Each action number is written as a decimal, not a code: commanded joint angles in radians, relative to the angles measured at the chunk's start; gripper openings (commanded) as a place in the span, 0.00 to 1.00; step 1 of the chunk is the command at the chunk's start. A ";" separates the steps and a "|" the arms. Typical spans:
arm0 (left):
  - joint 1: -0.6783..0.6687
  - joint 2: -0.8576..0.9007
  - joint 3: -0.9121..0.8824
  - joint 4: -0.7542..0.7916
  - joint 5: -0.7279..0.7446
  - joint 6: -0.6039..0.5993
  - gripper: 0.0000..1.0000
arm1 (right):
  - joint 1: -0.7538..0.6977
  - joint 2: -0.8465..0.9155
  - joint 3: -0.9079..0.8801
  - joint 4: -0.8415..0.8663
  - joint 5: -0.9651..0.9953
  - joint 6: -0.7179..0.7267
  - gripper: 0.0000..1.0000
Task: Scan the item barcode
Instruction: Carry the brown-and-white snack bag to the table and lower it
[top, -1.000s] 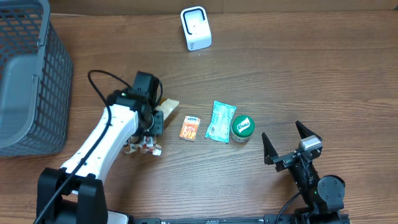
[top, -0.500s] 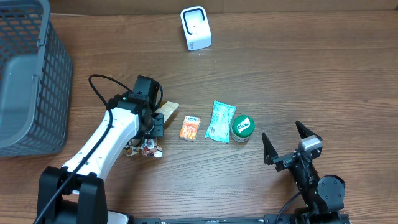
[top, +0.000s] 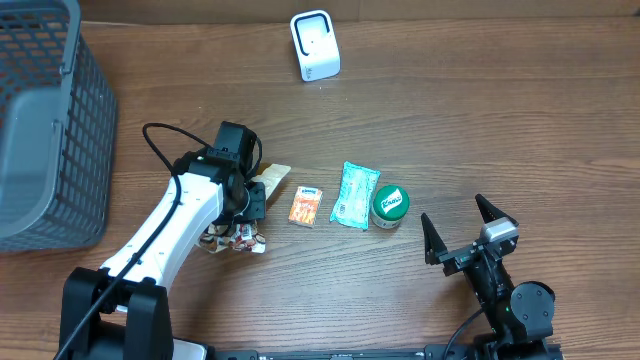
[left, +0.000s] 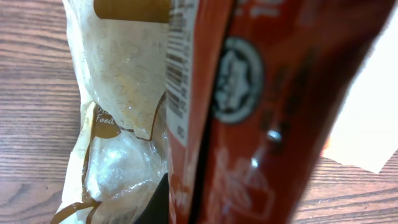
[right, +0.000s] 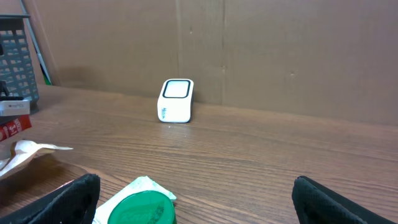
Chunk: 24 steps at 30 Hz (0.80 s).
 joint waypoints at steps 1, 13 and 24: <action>-0.004 -0.006 -0.029 0.005 0.008 -0.069 0.04 | -0.005 -0.009 -0.011 0.005 0.004 0.003 1.00; -0.063 -0.006 -0.129 0.079 -0.078 -0.123 0.04 | -0.005 -0.009 -0.011 0.005 0.004 0.003 1.00; -0.086 -0.006 -0.132 0.102 -0.079 -0.144 0.04 | -0.005 -0.009 -0.011 0.005 0.004 0.003 1.00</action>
